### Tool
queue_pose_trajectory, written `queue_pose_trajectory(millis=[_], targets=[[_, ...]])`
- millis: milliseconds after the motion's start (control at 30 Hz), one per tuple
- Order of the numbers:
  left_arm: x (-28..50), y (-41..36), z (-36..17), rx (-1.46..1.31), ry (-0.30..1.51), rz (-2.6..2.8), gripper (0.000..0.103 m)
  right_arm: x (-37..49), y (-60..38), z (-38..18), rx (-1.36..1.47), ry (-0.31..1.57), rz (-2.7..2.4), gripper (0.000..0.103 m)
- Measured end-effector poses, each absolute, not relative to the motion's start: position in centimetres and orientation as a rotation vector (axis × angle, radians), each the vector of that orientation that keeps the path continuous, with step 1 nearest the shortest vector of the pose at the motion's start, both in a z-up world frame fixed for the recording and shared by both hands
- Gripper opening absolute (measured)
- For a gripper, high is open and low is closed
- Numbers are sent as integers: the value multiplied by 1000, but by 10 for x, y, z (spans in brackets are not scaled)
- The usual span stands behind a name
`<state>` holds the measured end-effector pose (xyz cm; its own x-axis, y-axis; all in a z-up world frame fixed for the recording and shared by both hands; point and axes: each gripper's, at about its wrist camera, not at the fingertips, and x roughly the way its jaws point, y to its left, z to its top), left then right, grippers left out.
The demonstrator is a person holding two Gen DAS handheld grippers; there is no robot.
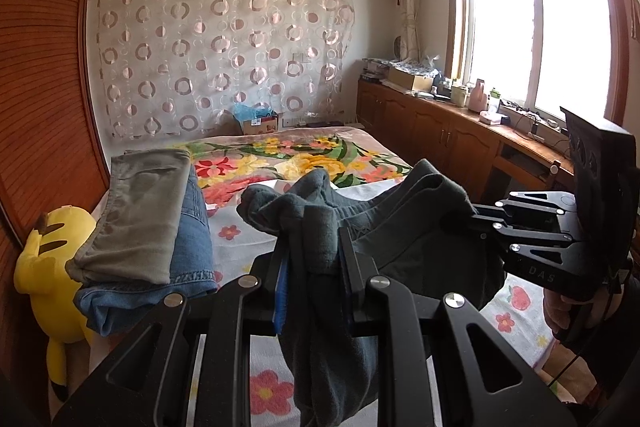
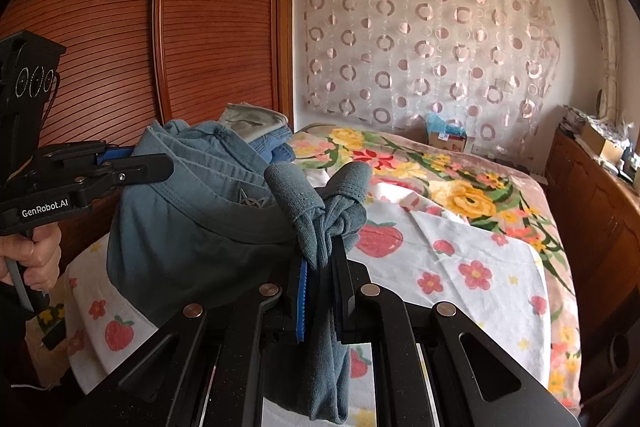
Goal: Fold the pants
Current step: 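Carry the lifted shorts with the left gripper toward the folded clothes stack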
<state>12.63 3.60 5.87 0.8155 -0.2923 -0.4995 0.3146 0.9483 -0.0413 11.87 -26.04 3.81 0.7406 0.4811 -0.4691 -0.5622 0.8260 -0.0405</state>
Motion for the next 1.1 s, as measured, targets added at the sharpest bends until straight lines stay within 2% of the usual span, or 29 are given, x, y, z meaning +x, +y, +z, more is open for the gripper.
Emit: queue_pose_trajectory(millis=[333,533,800,1100], targets=[[155,31,65,45,524,-346,22,146,-263,49,-195,455,565,10],[170,36,86,44,492,-341,22,163,-250,70,-218,436,563,10],[178,57,107,50,452,-269,22,196,-227,93,-237,387,618,10],[175,101,105,5,428,-155,22,250,-206,85,-271,370,712,10]])
